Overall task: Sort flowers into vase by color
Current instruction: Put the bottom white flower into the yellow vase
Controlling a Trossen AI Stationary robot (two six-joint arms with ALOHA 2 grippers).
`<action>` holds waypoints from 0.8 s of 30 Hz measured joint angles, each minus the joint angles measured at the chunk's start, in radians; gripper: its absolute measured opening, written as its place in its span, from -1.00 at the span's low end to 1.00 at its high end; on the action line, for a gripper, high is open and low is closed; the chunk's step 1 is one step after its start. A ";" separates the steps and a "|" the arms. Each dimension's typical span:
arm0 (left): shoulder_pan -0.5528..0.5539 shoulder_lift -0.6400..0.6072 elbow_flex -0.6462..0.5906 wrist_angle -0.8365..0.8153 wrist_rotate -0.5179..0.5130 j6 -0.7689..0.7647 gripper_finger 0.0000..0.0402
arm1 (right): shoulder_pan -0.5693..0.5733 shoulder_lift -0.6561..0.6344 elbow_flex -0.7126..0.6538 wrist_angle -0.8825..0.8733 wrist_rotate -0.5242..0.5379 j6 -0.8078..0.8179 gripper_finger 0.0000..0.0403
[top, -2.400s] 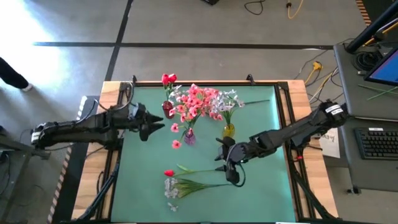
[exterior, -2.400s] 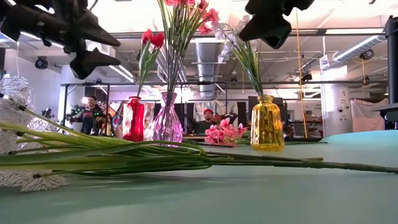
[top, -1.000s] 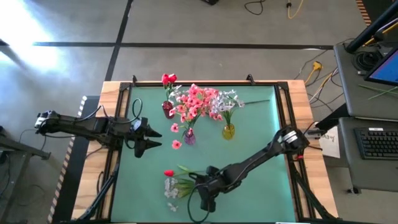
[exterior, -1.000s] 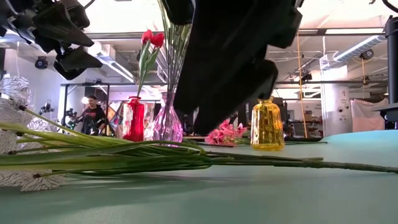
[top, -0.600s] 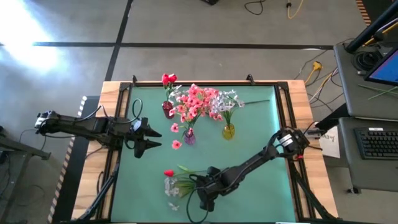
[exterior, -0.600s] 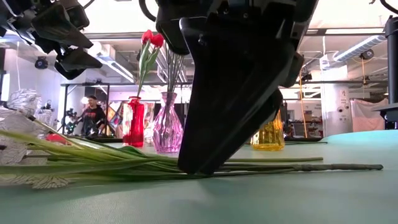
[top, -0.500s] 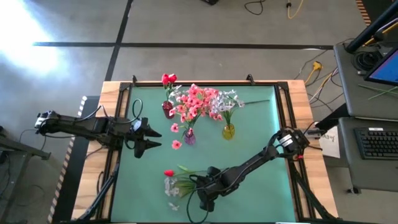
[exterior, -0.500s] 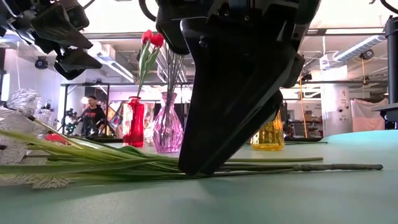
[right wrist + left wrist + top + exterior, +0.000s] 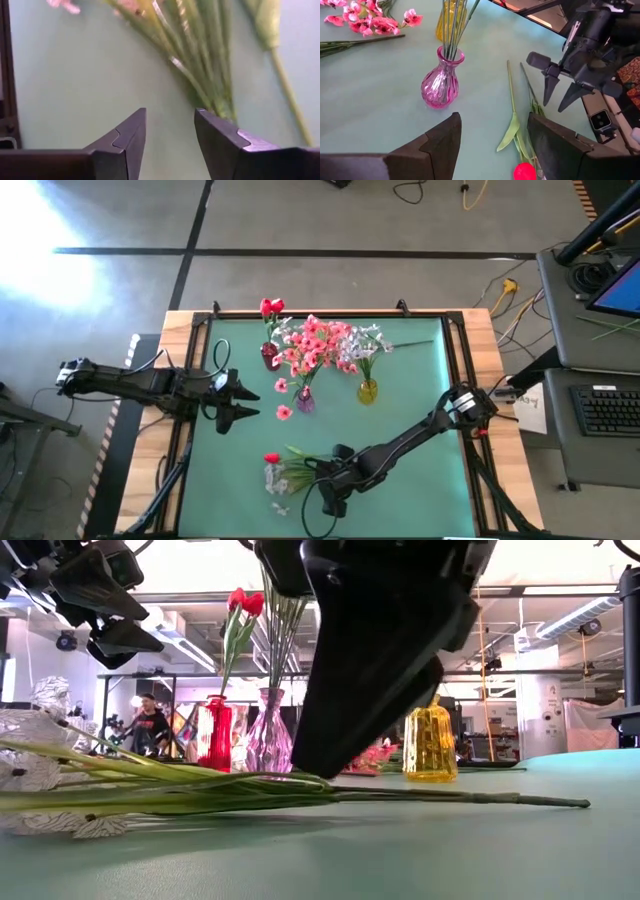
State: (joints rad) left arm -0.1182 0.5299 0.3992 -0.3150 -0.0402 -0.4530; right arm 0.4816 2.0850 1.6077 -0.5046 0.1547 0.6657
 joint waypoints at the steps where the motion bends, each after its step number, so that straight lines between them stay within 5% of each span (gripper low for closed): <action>1: 0.000 0.000 0.000 0.000 0.000 0.000 0.08 | -0.001 0.000 0.000 -0.001 0.016 -0.007 -0.18; 8: 0.000 0.001 0.000 0.000 -0.001 0.000 0.08 | -0.004 -0.001 0.000 -0.054 0.135 -0.065 0.00; 24: 0.000 0.008 0.000 -0.001 -0.002 0.000 0.08 | -0.020 0.057 -0.001 -0.037 0.100 -0.090 -0.04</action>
State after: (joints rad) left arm -0.1181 0.5381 0.3992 -0.3156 -0.0425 -0.4526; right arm 0.4618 2.1422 1.6070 -0.5412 0.2549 0.5755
